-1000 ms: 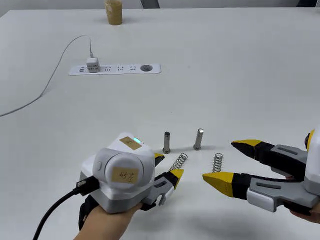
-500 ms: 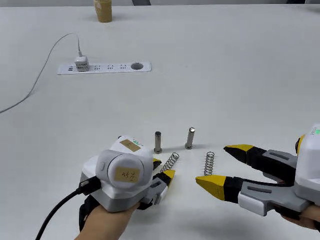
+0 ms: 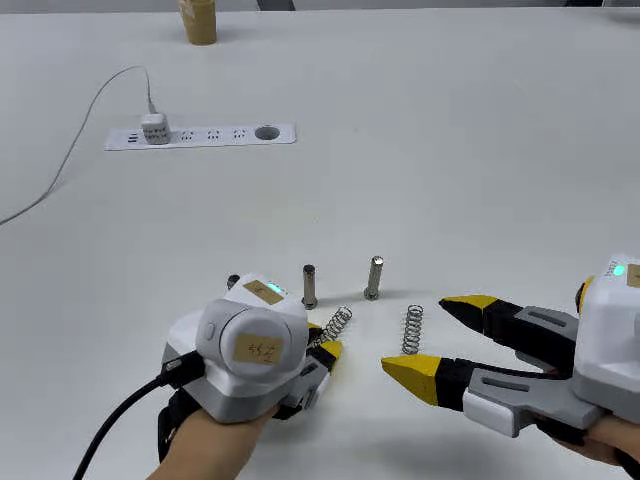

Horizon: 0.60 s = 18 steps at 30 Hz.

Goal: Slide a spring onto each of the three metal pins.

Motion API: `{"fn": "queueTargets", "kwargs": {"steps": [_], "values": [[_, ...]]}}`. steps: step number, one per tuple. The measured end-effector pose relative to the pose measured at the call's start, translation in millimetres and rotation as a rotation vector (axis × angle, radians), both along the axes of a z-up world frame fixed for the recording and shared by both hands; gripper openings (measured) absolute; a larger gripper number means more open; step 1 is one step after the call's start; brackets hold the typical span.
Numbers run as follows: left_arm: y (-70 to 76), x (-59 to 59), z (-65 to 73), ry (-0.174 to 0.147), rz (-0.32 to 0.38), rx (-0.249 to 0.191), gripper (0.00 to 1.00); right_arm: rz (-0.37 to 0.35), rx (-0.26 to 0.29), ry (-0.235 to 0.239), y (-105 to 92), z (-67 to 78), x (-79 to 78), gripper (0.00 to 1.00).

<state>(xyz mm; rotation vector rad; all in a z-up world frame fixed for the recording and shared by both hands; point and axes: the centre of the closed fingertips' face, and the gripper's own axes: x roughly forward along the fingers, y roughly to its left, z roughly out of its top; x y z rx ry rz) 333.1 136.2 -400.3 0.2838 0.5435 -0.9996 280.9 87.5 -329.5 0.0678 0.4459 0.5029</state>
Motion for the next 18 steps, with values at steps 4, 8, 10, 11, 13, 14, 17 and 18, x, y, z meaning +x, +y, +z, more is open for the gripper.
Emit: {"fn": "queueTargets", "kwargs": {"steps": [4, 8, 10, 11, 13, 14, 17, 18], "values": [[0.2, -0.6, 0.4, -0.005, -0.002, 0.002, 0.11, -0.017, 0.003, 0.002, -3.7, 0.6, 0.7, 0.56], [2.7, -2.8, 0.9, -0.010, -0.001, 0.008, 0.11, -0.026, 0.005, 0.003, -5.3, 2.1, 0.8, 0.56], [4.0, -4.9, 3.2, -0.010, -0.004, 0.002, 0.11, -0.029, 0.012, 0.005, -5.3, 3.3, 0.9, 0.56], [4.7, -5.8, 6.4, -0.015, -0.004, -0.008, 0.11, -0.034, 0.023, 0.006, -5.4, 4.6, 1.4, 0.56], [5.1, -7.7, 13.4, -0.026, -0.010, -0.027, 0.10, -0.045, 0.039, 0.004, -5.7, 7.4, 2.6, 0.55], [5.2, -8.8, 16.6, -0.029, -0.013, -0.038, 0.10, -0.048, 0.045, 0.004, -5.8, 8.5, 3.0, 0.55], [6.8, -10.4, 26.8, -0.048, -0.017, -0.061, 0.10, -0.056, 0.069, 0.001, -5.4, 13.5, 5.2, 0.54], [7.6, -11.4, 32.3, -0.056, -0.016, -0.076, 0.10, -0.060, 0.078, 0.000, -5.2, 15.9, 6.5, 0.54]]}}
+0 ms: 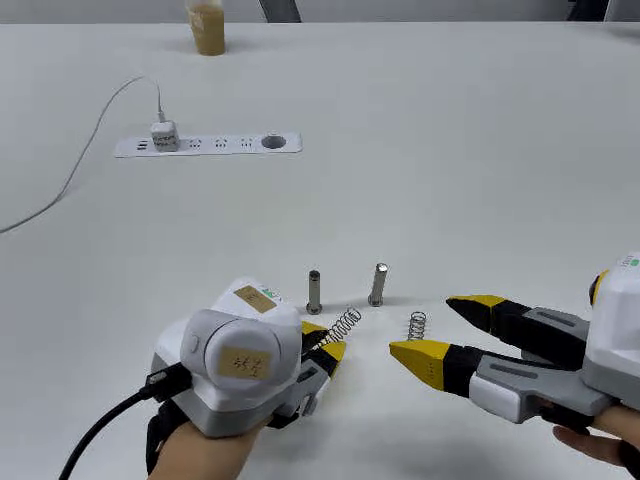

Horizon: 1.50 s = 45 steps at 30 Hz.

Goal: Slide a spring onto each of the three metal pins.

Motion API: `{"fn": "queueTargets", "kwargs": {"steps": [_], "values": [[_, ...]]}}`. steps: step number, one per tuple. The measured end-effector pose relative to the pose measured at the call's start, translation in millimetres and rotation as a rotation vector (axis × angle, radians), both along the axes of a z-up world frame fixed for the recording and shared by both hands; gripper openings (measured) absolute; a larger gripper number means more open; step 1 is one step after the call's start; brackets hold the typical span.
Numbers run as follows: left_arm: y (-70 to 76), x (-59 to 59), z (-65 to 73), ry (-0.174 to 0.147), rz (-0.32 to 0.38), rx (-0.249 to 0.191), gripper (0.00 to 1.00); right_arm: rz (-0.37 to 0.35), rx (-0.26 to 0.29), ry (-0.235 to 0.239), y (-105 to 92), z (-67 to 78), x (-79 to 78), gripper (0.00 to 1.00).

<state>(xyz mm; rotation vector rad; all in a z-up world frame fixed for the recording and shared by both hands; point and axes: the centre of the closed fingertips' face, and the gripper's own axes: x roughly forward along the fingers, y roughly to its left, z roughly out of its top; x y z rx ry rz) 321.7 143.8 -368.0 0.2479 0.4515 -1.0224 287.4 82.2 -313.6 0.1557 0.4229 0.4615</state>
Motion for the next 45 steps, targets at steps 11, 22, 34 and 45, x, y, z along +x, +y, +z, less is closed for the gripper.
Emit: {"fn": "queueTargets", "kwargs": {"steps": [11, 22, 34, 45], "values": [[10.5, -10.7, 37.6, -0.072, -0.006, -0.098, 0.11, 0.010, 0.083, 0.003, 14.8, 19.2, 11.9, 0.45], [16.8, -17.8, 64.6, -0.103, -0.014, -0.207, 0.11, 0.062, 0.210, 0.006, 41.3, 33.5, 21.8, 0.35], [22.1, -25.0, 85.7, -0.119, -0.024, -0.323, 0.11, 0.105, 0.353, 0.035, 64.0, 45.2, 25.1, 0.28], [21.6, -29.8, 98.9, -0.150, -0.063, -0.379, 0.11, 0.129, 0.477, 0.077, 75.5, 49.3, 22.9, 0.16]]}}
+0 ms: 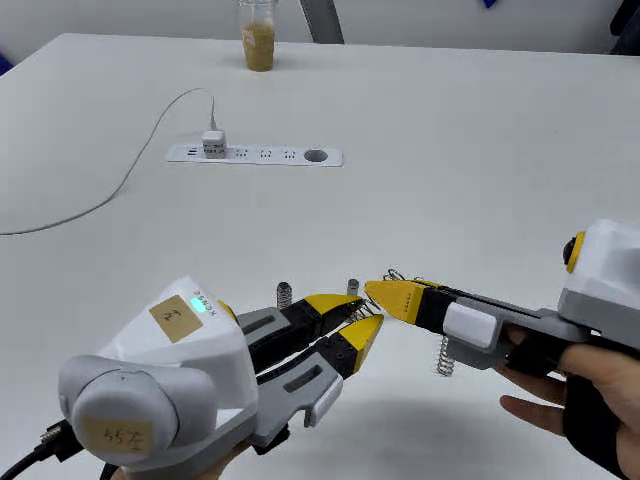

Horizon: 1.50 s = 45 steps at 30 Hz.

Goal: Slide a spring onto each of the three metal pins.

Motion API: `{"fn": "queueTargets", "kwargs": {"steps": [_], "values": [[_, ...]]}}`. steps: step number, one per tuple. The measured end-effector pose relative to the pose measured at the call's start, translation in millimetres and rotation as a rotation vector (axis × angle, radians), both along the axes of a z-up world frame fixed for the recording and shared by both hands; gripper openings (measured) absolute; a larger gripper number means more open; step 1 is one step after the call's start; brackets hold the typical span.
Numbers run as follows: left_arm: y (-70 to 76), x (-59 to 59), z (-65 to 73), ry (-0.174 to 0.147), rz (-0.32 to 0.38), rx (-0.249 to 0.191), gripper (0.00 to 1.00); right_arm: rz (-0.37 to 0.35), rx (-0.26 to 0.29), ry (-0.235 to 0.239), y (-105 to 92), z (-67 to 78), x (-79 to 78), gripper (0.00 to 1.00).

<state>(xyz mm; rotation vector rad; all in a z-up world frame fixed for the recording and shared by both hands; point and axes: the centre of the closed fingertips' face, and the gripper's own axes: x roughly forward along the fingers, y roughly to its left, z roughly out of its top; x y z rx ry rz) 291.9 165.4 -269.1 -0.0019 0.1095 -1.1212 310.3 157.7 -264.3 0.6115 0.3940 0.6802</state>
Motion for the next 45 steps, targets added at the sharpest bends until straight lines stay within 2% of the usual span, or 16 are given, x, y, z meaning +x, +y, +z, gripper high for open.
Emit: {"fn": "queueTargets", "kwargs": {"steps": [4, 8, 17, 20, 22, 25, 28, 36, 45], "values": [[0.8, 0.7, 0.7, 0.002, 0.002, -0.003, 0.11, 0.008, 0.024, -0.003, 2.0, 3.5, -0.1, 0.14], [1.1, 1.5, -0.7, 0.011, 0.007, 0.006, 0.11, 0.021, 0.020, -0.025, 5.7, 6.3, -0.2, 0.12], [6.4, 4.8, -16.8, 0.041, 0.036, 0.083, 0.16, 0.010, -0.120, -0.114, 3.6, 7.5, 7.2, 0.11], [8.6, 5.2, -23.8, 0.040, 0.041, 0.121, 0.19, 0.009, -0.179, -0.140, 1.0, 5.4, 11.6, 0.11], [8.8, 5.1, -26.0, 0.042, 0.043, 0.130, 0.21, 0.005, -0.210, -0.159, -0.4, 5.1, 14.8, 0.12], [9.8, 4.5, -35.6, 0.038, 0.046, 0.184, 0.25, -0.001, -0.269, -0.186, -2.5, 3.6, 22.7, 0.12], [9.4, 2.8, -41.1, 0.034, 0.045, 0.209, 0.27, 0.005, -0.317, -0.210, -1.7, 1.8, 29.1, 0.12], [12.5, 4.8, -49.3, 0.048, 0.061, 0.235, 0.34, 0.011, -0.451, -0.264, -1.9, -10.1, 48.4, 0.12], [16.6, 7.5, -57.6, 0.076, 0.079, 0.246, 0.41, 0.003, -0.509, -0.269, -6.3, -25.4, 65.8, 0.12]]}}
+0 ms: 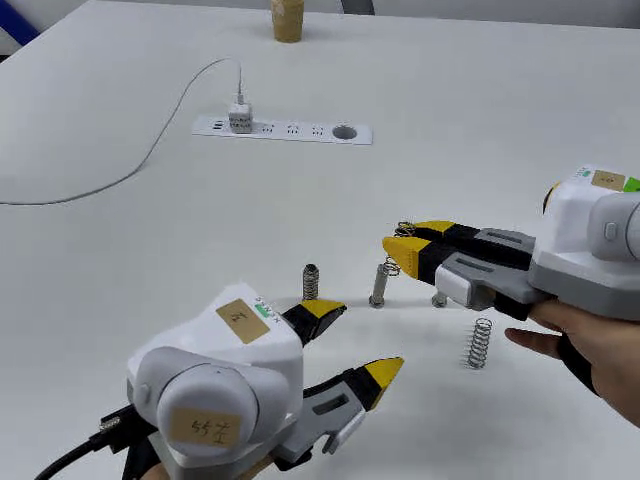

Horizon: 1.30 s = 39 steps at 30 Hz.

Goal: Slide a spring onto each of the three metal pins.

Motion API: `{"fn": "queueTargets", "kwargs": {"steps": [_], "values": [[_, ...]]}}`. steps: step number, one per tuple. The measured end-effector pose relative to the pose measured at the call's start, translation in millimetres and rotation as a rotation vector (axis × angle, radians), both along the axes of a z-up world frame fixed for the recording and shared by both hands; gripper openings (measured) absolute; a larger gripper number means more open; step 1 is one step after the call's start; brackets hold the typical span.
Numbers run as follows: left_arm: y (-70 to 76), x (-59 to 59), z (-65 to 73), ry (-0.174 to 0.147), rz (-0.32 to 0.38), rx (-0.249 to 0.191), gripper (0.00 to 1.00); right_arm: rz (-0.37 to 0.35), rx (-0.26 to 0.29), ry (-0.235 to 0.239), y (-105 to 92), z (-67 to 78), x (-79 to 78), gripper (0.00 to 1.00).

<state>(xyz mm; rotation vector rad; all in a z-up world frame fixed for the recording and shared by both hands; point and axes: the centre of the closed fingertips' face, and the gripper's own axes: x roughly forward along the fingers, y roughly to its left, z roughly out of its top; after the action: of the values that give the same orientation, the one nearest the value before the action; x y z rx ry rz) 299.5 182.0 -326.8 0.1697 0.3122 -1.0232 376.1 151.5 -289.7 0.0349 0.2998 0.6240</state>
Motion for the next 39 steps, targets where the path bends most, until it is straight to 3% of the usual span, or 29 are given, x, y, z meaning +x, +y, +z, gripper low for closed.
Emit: {"fn": "queueTargets", "kwargs": {"steps": [3, 15, 32, 39], "values": [[0.3, 0.2, -2.4, 0.008, 0.001, 0.005, 0.43, -0.012, -0.030, -0.008, -2.4, -4.7, 5.8, 0.12], [1.6, 0.7, -7.5, 0.033, 0.013, 0.003, 0.50, -0.021, -0.066, -0.013, -2.8, -18.3, 19.1, 0.12], [3.9, 3.1, -9.9, 0.046, 0.030, 0.006, 0.54, -0.041, -0.094, 0.010, -1.7, -34.3, 16.3, 0.12], [3.9, 2.5, -10.3, 0.049, 0.034, 0.009, 0.52, -0.058, -0.105, -0.003, -2.8, -35.6, 16.6, 0.12]]}}
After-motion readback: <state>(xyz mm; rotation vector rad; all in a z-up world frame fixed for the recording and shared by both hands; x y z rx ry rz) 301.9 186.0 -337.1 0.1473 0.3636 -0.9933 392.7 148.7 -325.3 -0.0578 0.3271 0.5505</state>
